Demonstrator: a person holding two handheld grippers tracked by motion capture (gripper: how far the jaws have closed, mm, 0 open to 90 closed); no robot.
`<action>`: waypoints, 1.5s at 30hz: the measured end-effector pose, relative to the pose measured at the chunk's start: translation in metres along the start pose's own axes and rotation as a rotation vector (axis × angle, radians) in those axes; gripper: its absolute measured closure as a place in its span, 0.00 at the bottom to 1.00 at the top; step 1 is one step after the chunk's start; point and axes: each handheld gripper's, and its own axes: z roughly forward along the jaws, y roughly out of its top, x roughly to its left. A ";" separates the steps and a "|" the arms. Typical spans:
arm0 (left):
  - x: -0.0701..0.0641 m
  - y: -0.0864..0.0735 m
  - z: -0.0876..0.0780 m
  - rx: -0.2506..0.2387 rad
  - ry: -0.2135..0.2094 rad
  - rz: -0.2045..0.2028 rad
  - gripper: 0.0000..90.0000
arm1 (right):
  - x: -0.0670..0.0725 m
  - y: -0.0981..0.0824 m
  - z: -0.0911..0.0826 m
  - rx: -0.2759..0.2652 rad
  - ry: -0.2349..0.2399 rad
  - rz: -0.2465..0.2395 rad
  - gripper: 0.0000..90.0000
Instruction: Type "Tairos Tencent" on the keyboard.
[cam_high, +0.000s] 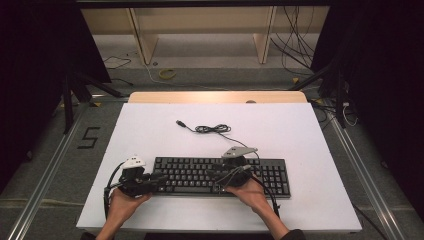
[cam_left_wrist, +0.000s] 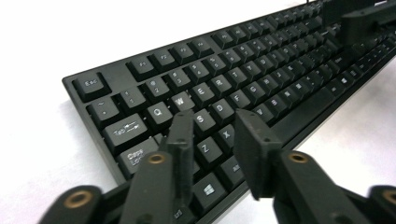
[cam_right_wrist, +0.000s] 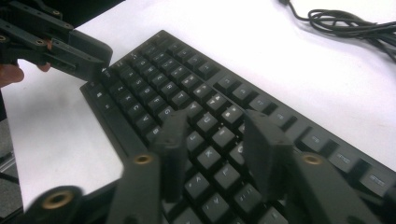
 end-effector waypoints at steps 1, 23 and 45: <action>0.001 0.000 0.000 0.004 0.000 0.001 0.80 | 0.001 0.001 0.002 0.002 0.000 0.001 0.75; 0.007 -0.002 0.001 0.083 0.030 0.013 0.99 | 0.023 0.022 0.061 0.079 0.033 -0.027 1.00; 0.010 -0.004 0.005 0.122 0.045 0.012 0.99 | 0.025 0.025 0.079 0.113 0.023 -0.024 1.00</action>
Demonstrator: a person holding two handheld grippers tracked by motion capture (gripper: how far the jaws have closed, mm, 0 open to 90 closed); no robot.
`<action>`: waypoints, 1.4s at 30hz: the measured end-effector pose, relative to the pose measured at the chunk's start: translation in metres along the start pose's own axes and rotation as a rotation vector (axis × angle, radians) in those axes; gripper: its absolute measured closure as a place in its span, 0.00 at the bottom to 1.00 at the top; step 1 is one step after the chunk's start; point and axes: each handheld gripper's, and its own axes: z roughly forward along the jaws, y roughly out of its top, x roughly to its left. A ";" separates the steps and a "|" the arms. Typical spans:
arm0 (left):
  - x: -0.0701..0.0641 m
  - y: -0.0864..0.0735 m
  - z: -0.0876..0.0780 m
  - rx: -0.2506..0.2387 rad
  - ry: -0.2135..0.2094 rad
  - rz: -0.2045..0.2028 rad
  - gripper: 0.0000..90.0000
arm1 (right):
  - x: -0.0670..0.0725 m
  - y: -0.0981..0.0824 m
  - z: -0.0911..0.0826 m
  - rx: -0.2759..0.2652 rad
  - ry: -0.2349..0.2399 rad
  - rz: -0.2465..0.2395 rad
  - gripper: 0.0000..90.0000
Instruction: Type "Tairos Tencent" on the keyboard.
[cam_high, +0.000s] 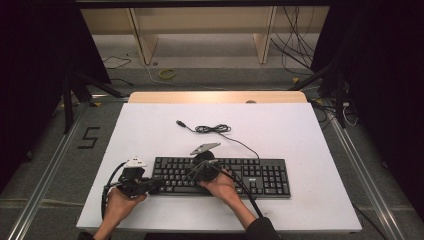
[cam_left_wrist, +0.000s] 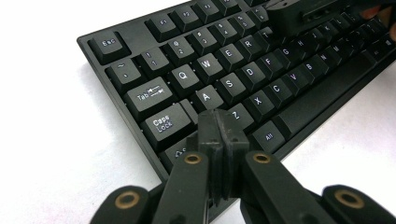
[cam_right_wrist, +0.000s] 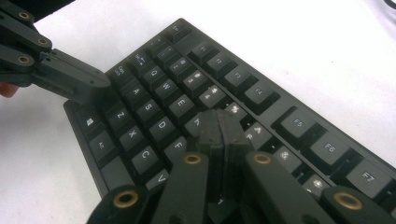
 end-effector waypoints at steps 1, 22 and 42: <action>0.000 0.000 0.000 0.000 -0.001 0.000 0.99 | 0.000 0.000 0.001 -0.001 -0.002 -0.002 1.00; 0.000 -0.001 0.004 0.011 0.000 -0.007 0.99 | 0.000 -0.001 0.006 0.018 -0.011 -0.002 1.00; -0.002 0.006 -0.004 -0.101 -0.037 -0.012 0.88 | -0.009 -0.004 -0.027 -0.080 0.027 0.030 0.84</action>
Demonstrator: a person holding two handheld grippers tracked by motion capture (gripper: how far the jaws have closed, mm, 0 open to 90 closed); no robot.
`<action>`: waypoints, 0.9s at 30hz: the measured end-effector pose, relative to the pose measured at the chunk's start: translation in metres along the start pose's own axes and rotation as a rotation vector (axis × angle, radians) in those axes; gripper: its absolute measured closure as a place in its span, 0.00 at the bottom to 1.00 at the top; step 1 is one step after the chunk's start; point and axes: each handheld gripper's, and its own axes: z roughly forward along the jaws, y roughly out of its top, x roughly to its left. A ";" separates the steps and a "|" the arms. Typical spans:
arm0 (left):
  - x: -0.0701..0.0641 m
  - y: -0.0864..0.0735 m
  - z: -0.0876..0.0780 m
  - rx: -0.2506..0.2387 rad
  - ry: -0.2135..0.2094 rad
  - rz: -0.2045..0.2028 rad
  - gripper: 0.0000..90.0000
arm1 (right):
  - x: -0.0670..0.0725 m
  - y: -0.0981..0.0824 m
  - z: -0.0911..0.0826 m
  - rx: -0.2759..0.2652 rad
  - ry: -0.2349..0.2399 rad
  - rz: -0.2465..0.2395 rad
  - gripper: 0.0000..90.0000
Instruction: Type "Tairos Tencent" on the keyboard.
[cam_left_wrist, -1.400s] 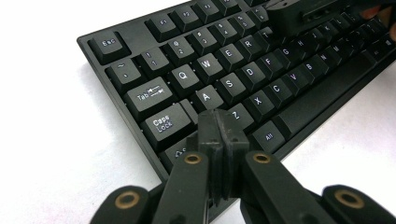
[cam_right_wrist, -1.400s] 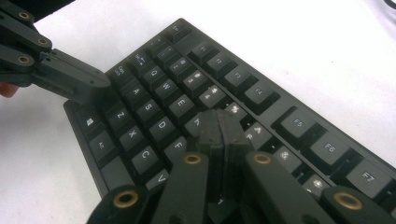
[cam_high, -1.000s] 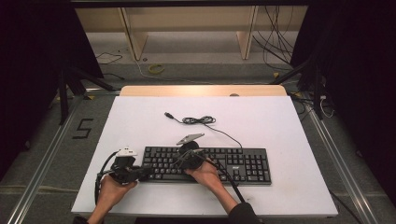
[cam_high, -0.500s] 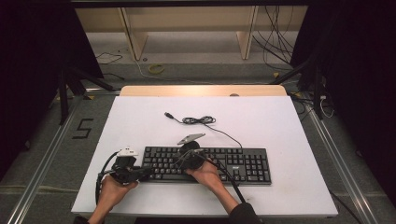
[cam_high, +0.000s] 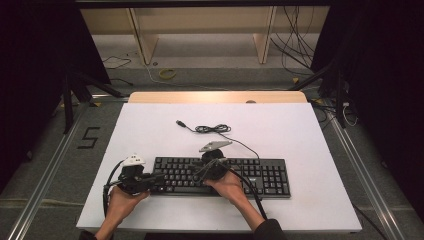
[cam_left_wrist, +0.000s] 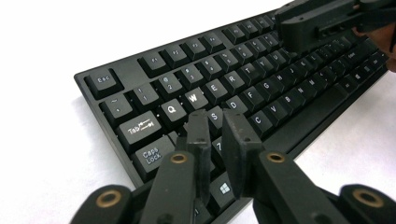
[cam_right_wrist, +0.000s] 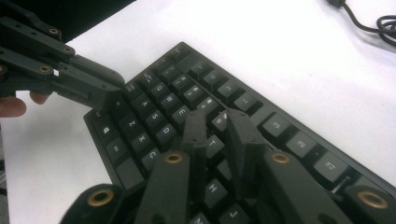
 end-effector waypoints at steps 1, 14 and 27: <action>0.000 0.000 0.000 -0.004 -0.002 -0.002 0.87 | -0.001 -0.001 -0.001 -0.003 0.000 0.001 0.82; 0.001 0.005 0.005 -0.048 -0.019 -0.035 0.65 | -0.004 -0.008 -0.018 -0.024 0.008 0.000 0.57; 0.006 0.007 0.010 -0.056 -0.007 -0.065 0.46 | -0.007 -0.016 -0.034 -0.054 0.003 0.010 0.45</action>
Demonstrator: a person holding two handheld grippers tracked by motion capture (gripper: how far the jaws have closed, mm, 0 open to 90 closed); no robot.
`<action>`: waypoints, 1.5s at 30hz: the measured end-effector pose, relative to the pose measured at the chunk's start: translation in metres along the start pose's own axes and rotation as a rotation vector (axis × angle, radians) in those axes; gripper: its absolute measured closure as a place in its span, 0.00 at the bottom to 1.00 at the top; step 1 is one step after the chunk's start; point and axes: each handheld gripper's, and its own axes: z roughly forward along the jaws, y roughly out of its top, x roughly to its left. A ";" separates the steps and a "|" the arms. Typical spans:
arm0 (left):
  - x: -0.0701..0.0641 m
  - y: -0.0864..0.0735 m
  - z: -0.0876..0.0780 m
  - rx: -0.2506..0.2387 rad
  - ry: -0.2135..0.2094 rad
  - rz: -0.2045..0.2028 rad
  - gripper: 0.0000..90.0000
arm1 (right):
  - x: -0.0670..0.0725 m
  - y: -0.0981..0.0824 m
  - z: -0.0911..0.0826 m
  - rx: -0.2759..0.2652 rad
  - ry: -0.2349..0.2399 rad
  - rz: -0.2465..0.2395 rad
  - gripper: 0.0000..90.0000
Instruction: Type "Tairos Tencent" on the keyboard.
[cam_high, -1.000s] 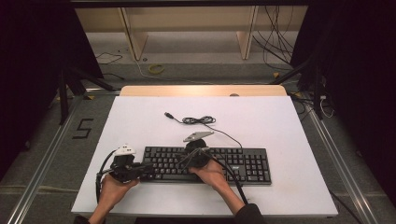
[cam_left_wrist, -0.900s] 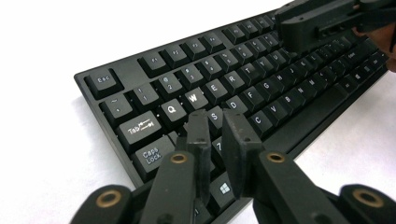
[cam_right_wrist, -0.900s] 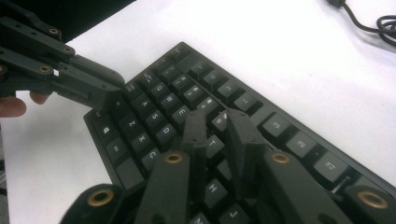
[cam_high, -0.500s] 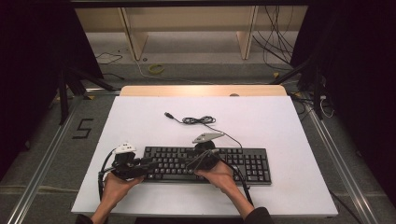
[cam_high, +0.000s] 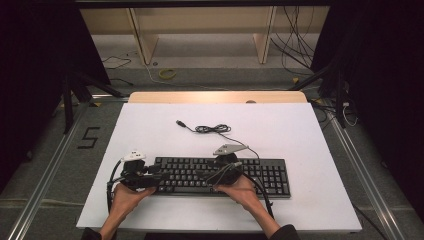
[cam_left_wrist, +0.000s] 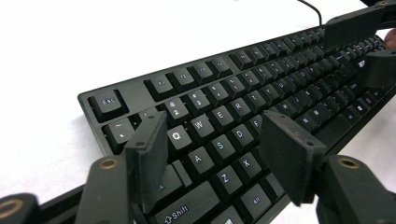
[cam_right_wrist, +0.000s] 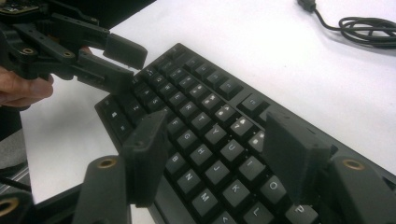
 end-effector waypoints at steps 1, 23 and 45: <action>0.000 0.000 0.000 0.003 0.003 0.000 0.46 | 0.000 -0.001 -0.002 -0.006 0.001 0.001 0.44; -0.001 0.000 0.005 0.046 -0.014 0.028 0.78 | 0.004 -0.007 -0.014 -0.019 0.009 -0.010 0.39; -0.001 -0.001 0.011 0.108 0.036 0.047 0.99 | 0.002 -0.008 -0.015 -0.019 0.003 -0.008 0.39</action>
